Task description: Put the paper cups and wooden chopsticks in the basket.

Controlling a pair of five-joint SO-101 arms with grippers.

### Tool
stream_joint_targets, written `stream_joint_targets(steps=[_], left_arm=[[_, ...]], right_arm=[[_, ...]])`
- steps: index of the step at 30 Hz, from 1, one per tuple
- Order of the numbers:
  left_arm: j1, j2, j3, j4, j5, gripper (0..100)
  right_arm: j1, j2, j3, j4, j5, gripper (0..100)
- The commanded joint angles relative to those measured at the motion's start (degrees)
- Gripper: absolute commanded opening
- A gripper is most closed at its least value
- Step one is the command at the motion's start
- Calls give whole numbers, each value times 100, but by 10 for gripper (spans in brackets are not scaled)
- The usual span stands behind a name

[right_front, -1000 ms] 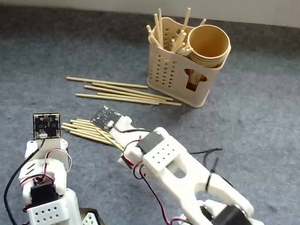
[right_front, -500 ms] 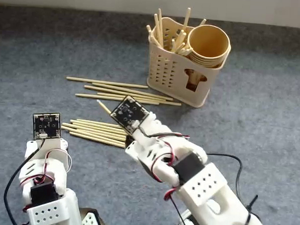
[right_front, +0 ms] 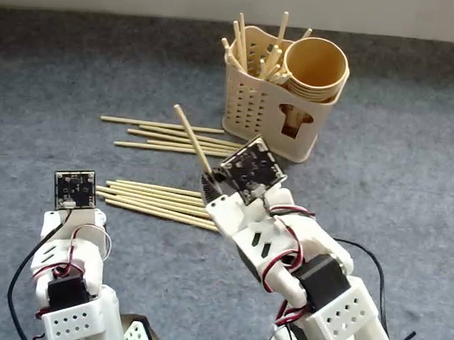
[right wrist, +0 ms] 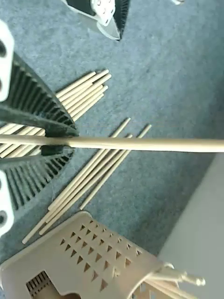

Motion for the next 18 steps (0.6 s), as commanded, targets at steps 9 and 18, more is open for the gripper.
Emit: stream_joint_targets(steps=[9,18], left_arm=[[400,31,110,26,-44,7],[400,31,110,26,-44,7]], right_arm=[[963,-435,-66,-2325,-62,4],[971,-233,-101,-4892,-53,4]])
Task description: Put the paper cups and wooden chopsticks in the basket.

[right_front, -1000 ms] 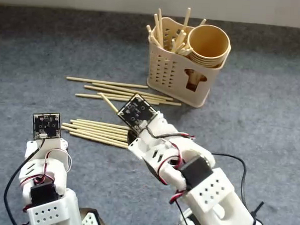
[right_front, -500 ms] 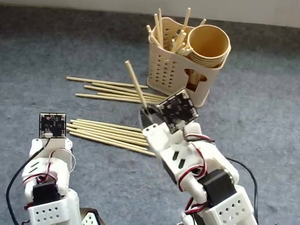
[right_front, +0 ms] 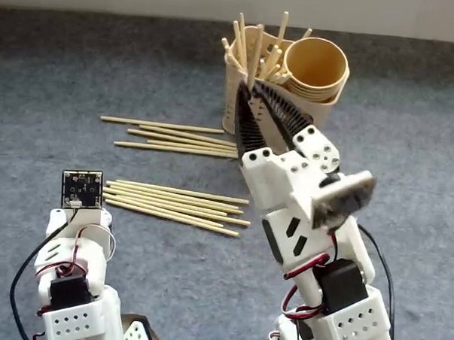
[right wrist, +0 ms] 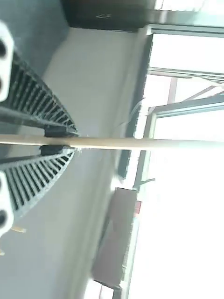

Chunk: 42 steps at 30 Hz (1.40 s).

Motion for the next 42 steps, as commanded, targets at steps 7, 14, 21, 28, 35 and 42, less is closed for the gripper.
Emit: stream_joint_targets(steps=[7,14,21,28,35,42], left_arm=[[101,31,110,26,-44,7],[101,31,110,26,-44,7],[101,31,110,26,-44,7],[92,31,110,26,-44,7],[92,31,110,26,-44,7],[92,31,110,26,-44,7]], right_arm=[[101,1569,-989,-1332,-26,4],[734,3152,-1631,-2246,-26,4],[1138,4558,-2062,-2712,-26,4],[1429,5903,-2853,-2686,-62,5],[1393,5930,-2958,-2677,-62,116],[1332,5262,-2818,-1763,-70,116]])
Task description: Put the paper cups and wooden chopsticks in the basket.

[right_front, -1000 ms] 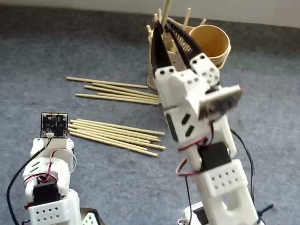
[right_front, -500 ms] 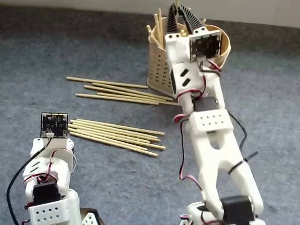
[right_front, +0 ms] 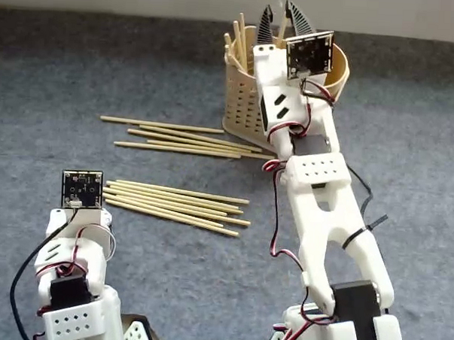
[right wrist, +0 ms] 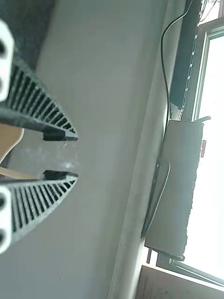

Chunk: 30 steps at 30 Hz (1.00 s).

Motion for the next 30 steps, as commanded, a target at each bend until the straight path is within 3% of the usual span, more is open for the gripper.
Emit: stream_joint_targets(steps=[1,7,20,30], left_arm=[[92,31,110,26,-44,7],[92,31,110,26,-44,7],[92,31,110,26,-44,7],[92,31,110,26,-44,7]], right_arm=[[-57,-681,-233,488,-70,116],[-532,-1332,-224,1314,-62,116],[-1771,-2668,-198,4444,-18,116],[-2695,-2079,-163,7248,-18,116]])
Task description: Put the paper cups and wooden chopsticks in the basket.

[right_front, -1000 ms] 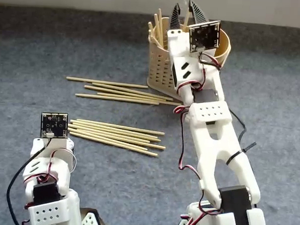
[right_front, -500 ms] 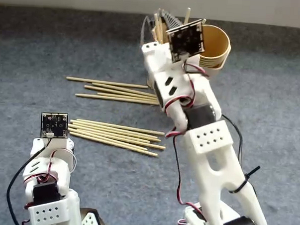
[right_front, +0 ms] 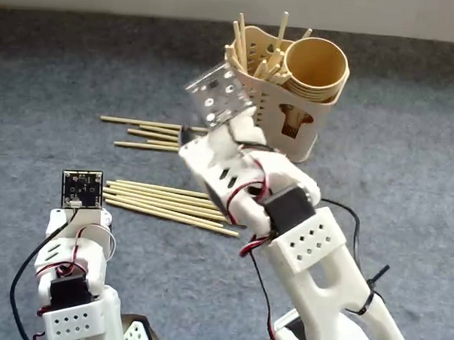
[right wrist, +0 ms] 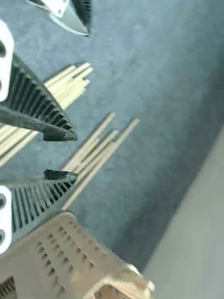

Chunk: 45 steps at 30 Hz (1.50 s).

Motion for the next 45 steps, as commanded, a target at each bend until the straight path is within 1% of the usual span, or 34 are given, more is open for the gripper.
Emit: stream_joint_targets(steps=[1,6,10,18,22,28,42,45], left_arm=[[92,31,110,26,-44,7],[84,31,110,26,-44,7],[75,31,110,26,-44,7],[75,31,110,26,-44,7],[66,31,110,26,-44,7],[66,31,110,26,-44,7],[66,31,110,26,-44,7],[66,31,110,26,-44,7]], right_arm=[[-259,470,-163,655,18,116],[-330,1569,-163,681,9,116],[-532,2369,-180,655,18,116],[-989,3503,-189,4,35,116],[-1095,3899,-224,4,387,116],[-1253,4092,-242,-163,422,116],[-1235,4145,-198,-303,422,116],[-1235,4145,-189,-541,422,116]])
